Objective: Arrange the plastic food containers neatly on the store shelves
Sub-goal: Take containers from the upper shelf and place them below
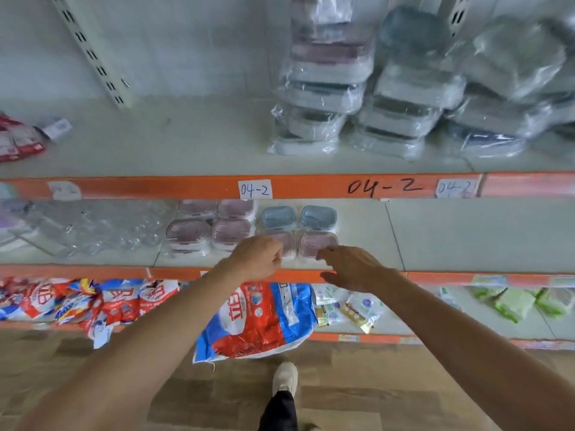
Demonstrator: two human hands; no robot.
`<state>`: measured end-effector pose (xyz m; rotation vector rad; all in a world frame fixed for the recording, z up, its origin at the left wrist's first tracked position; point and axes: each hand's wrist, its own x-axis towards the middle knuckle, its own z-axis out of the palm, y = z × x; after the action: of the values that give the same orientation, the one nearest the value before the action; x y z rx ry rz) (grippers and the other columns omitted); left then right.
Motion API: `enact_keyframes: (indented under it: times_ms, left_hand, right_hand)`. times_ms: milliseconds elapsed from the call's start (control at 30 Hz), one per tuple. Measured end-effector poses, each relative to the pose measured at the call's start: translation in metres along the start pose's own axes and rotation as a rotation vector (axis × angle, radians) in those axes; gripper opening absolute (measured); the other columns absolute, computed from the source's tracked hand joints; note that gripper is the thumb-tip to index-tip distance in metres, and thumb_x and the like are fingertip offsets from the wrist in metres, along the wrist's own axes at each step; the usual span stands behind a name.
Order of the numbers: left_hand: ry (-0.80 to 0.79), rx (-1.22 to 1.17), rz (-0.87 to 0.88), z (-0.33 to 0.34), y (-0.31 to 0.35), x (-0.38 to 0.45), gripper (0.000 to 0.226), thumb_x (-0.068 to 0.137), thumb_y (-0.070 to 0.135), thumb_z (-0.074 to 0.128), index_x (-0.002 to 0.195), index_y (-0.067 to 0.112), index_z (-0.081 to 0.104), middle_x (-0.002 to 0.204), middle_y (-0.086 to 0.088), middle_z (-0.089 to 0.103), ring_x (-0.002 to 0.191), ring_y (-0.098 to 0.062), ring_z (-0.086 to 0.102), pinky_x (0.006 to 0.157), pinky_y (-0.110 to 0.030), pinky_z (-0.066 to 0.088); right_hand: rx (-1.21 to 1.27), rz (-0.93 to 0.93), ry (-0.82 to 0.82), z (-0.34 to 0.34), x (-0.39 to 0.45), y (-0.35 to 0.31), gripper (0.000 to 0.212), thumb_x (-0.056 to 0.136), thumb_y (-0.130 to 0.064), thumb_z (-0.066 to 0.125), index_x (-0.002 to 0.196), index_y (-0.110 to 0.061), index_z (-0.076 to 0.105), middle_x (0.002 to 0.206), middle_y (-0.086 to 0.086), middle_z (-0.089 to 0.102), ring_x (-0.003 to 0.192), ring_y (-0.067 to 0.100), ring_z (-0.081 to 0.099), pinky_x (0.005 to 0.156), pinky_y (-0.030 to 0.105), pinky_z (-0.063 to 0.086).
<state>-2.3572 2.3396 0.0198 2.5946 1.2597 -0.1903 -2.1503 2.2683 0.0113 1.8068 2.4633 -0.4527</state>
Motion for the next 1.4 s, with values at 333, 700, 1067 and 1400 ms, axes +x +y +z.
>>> enact_keyframes:
  times_ms: [333,700,1067,1400]
  left_hand:
    - [0.489,0.06,-0.02,-0.141,0.019,0.004,0.019,0.089,0.026,0.051,0.086,0.015,0.067,0.089,-0.003,0.069,0.084,-0.025,0.063,0.066,-0.029,0.042]
    - [0.778,0.084,0.356,-0.246,0.025,0.095,0.053,0.087,0.038,0.06,0.127,0.005,0.047,0.129,-0.007,0.044,0.118,-0.022,0.044,0.099,-0.034,0.039]
    - [0.528,0.115,0.427,-0.268,0.018,0.14,0.053,0.084,0.039,0.064,0.117,0.004,0.042,0.121,-0.011,0.05,0.108,-0.025,0.048,0.089,-0.034,0.039]
    - [0.406,-0.056,0.45,-0.309,-0.038,0.126,0.096,0.062,0.066,0.074,0.134,0.016,0.036,0.134,-0.001,0.041,0.117,-0.016,0.04,0.094,-0.029,0.039]
  right_hand:
    - [-0.066,0.034,0.316,-0.122,-0.017,-0.016,0.035,0.095,-0.03,0.049,0.127,-0.017,0.051,0.121,0.002,0.058,0.106,0.023,0.058,0.087,0.034,0.047]
    - [-0.117,0.25,0.573,-0.206,0.002,0.012,0.03,0.091,-0.025,0.056,0.118,-0.013,0.057,0.117,0.003,0.058,0.101,0.022,0.059,0.077,0.032,0.048]
    - [-0.238,0.436,0.62,-0.258,0.019,0.013,0.032,0.093,-0.023,0.053,0.123,-0.013,0.055,0.122,0.004,0.055,0.101,0.026,0.057,0.078,0.038,0.051]
    - [-0.231,0.465,0.775,-0.316,0.07,0.02,0.035,0.095,-0.026,0.052,0.128,-0.013,0.05,0.125,0.002,0.055,0.104,0.018,0.055,0.075,0.029,0.047]
